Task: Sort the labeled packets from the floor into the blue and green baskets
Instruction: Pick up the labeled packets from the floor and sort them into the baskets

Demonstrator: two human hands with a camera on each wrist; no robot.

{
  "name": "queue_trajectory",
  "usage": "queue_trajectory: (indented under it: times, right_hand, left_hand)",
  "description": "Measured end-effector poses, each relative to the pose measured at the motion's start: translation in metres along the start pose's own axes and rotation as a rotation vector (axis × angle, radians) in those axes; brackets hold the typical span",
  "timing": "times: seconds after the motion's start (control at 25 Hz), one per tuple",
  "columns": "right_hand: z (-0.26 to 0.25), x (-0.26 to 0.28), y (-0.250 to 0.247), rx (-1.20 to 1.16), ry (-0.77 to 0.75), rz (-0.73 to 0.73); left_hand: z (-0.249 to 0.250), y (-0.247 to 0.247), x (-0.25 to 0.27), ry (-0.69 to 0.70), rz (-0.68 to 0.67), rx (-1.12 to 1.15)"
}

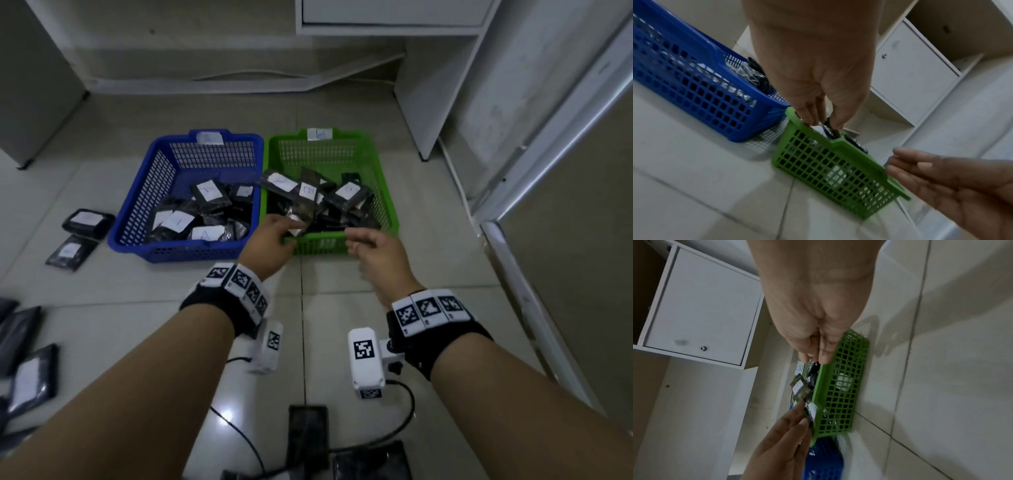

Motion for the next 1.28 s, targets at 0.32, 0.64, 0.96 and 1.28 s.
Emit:
queue_trajectory:
  times: [0.32, 0.64, 0.96, 1.28]
  right_hand:
    - [0.056, 0.131, 0.044, 0.437, 0.074, -0.335]
    - [0.102, 0.231, 0.088, 1.147, -0.044, -0.761]
    - [0.077, 0.216, 0.068, 0.964, -0.020, -0.398]
    - [0.012, 0.216, 0.057, 0.201, -0.023, -0.241]
  left_hand:
    - [-0.032, 0.002, 0.184, 0.010, -0.374, -0.017]
    - [-0.092, 0.028, 0.374, -0.242, -0.545, -0.393]
    - [-0.078, 0.003, 0.364, -0.473, -0.233, 0.056]
    - [-0.033, -0.015, 0.320, -0.706, -0.202, 1.300]
Point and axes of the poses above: each hand's wrist, its own x-axis away from the middle knuckle, its own y-axis out of the palm, z = x × y, the point moved 7 cm from there along -x, towards the middle knuckle, and after that the axes turned 5 degrees about -z, right-handed, at the moved point
